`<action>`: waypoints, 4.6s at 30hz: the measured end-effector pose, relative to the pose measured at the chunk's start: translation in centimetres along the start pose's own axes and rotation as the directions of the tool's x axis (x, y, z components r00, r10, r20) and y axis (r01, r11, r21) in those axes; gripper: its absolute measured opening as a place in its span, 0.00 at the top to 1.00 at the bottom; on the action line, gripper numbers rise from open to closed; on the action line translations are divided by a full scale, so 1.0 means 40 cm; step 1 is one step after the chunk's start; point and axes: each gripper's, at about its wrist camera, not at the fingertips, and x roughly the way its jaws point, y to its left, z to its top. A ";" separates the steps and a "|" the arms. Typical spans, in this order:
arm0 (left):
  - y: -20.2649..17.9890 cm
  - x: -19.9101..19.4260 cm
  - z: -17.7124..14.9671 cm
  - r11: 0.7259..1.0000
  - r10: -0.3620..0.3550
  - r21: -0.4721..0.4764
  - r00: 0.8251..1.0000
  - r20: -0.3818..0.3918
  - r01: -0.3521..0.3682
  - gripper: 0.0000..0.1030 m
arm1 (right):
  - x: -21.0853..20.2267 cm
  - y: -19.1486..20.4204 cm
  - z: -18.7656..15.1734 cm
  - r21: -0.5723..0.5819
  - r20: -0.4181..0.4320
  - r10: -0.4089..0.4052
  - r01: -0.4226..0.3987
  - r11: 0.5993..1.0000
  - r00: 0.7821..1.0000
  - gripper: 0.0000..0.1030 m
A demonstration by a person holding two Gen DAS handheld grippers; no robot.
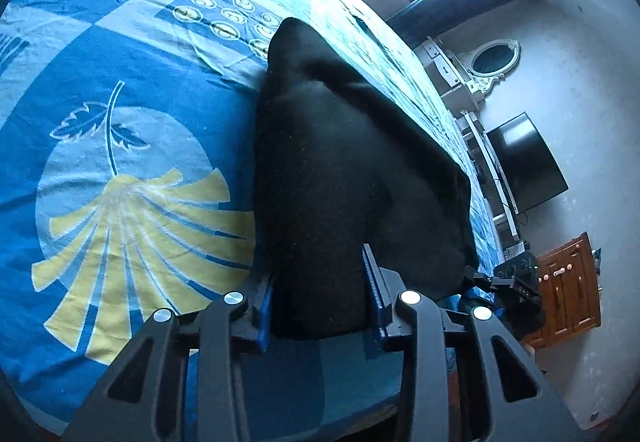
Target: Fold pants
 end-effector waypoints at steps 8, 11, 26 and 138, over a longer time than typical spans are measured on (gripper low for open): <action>0.007 0.000 -0.005 1.000 -0.007 0.012 1.000 0.005 0.007 0.62 | 0.003 0.000 -0.003 -0.007 0.001 0.012 -0.012 1.000 1.000 0.71; 0.008 0.000 -0.009 1.000 -0.003 0.014 1.000 0.008 0.002 0.60 | 0.001 -0.001 -0.006 -0.008 0.004 0.015 -0.015 1.000 1.000 0.70; -0.025 0.010 -0.043 0.993 0.105 0.043 0.993 0.048 -0.107 0.19 | -0.060 -0.005 -0.047 -0.052 0.034 -0.034 0.036 0.998 0.999 0.33; -0.319 -0.107 -0.189 0.708 0.519 0.271 0.741 0.426 -0.652 0.16 | 0.053 0.346 -0.339 -0.471 0.438 -0.490 0.657 0.589 0.754 0.02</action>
